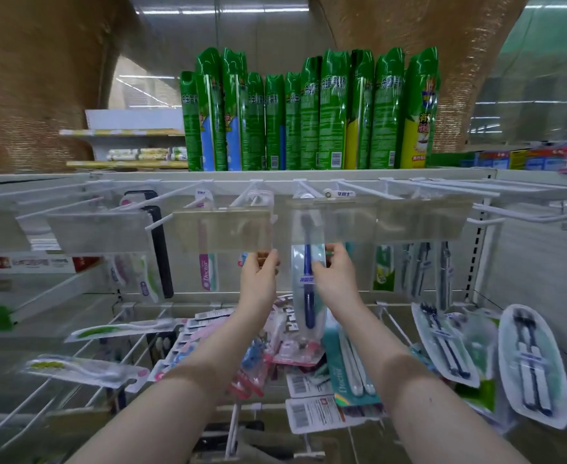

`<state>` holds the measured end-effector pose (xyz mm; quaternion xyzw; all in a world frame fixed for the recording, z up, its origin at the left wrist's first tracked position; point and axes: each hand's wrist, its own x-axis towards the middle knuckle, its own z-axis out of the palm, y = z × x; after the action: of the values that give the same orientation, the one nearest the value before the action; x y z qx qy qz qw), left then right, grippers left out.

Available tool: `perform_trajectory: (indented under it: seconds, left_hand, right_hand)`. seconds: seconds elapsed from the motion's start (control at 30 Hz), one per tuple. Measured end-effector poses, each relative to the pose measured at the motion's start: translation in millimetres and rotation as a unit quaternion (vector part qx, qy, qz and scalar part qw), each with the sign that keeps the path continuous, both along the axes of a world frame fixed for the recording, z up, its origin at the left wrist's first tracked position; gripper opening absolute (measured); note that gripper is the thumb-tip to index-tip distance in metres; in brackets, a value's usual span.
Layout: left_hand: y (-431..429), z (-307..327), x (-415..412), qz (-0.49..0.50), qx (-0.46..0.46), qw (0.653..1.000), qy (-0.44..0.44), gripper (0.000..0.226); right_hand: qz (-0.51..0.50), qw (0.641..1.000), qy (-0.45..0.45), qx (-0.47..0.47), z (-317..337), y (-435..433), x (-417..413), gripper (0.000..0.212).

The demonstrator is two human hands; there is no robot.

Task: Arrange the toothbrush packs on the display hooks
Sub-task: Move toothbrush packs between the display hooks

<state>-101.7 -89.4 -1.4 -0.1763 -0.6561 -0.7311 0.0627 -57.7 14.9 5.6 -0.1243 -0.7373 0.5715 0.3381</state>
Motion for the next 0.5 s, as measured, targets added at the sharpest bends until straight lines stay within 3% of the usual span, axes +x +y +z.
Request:
perform_trajectory:
  seconds: [0.23,0.33,0.5]
  left_hand:
    - [-8,3,-19,-0.023,0.007,0.999,-0.026,0.011]
    - [-13,1,-25,-0.026,-0.009,0.999,-0.034,0.024]
    - [-20,-5,-27,-0.033,-0.02,0.998,-0.051,0.025]
  right_hand:
    - [-0.053,0.999,-0.014,-0.002,-5,9,-26,0.025]
    - [-0.066,0.998,-0.016,-0.01,-12,10,-34,0.031]
    - [-0.069,0.996,-0.016,-0.049,-19,10,-32,0.035]
